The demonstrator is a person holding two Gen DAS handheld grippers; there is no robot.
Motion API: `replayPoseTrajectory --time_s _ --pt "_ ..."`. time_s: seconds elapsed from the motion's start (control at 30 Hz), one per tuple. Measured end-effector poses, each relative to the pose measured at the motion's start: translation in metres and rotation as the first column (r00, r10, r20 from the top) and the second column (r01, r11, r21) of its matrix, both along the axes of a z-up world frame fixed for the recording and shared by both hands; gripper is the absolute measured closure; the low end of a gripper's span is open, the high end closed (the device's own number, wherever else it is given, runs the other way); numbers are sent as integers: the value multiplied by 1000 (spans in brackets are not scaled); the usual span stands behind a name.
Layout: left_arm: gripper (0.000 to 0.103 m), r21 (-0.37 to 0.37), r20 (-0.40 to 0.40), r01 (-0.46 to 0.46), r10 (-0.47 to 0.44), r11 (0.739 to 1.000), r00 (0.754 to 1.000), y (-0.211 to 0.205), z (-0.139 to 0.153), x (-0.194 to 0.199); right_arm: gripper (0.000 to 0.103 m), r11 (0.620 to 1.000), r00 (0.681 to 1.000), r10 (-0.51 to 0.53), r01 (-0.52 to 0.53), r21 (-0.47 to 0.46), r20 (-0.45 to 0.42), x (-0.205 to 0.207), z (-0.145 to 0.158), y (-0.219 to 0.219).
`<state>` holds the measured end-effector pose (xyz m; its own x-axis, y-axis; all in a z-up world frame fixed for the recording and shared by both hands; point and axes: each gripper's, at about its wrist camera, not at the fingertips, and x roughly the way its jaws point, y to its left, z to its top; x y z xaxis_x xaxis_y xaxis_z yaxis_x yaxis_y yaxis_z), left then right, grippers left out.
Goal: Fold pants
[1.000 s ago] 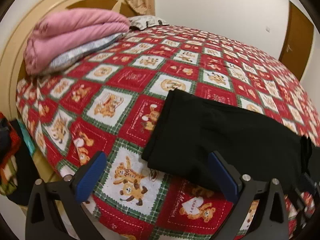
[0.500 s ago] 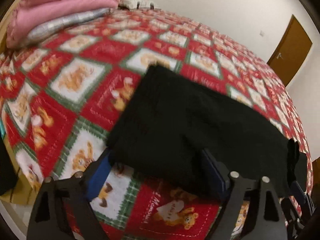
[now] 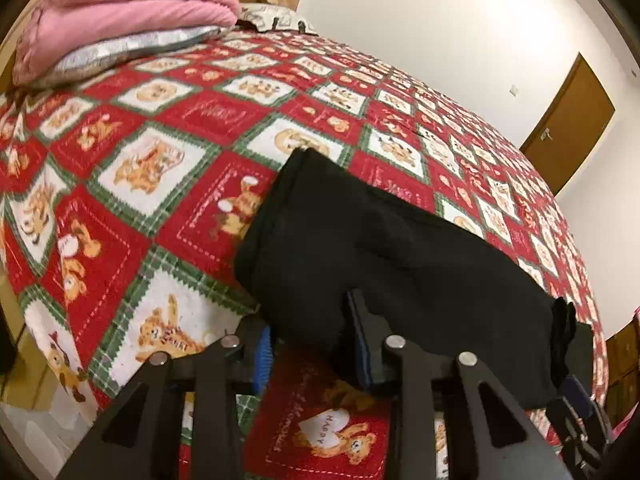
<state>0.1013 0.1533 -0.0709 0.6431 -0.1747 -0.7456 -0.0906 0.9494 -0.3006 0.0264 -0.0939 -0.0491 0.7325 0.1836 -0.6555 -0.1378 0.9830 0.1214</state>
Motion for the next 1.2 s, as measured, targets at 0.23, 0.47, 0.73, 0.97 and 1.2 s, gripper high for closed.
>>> replayPoseTrajectory --time_s 0.23,0.47,0.73,0.97,1.2 --pt "73 63 129 73 -81 995 988 -25 43 -4 38 989 990 -139 138 51 16 -4 9 -45" --pt "79 114 231 212 -233 971 945 -81 82 -2 38 942 947 -321 317 111 17 -17 19 -116" --pt "85 132 268 463 -481 877 835 -173 95 -17 38 878 893 -450 443 181 0 -41 25 -180" --pt "85 138 178 588 -604 797 776 -222 58 -35 38 879 901 -434 424 216 -4 -45 23 -184" --pt "78 132 119 609 -623 782 773 -221 41 -41 38 897 951 -308 298 326 -22 -32 18 -166"
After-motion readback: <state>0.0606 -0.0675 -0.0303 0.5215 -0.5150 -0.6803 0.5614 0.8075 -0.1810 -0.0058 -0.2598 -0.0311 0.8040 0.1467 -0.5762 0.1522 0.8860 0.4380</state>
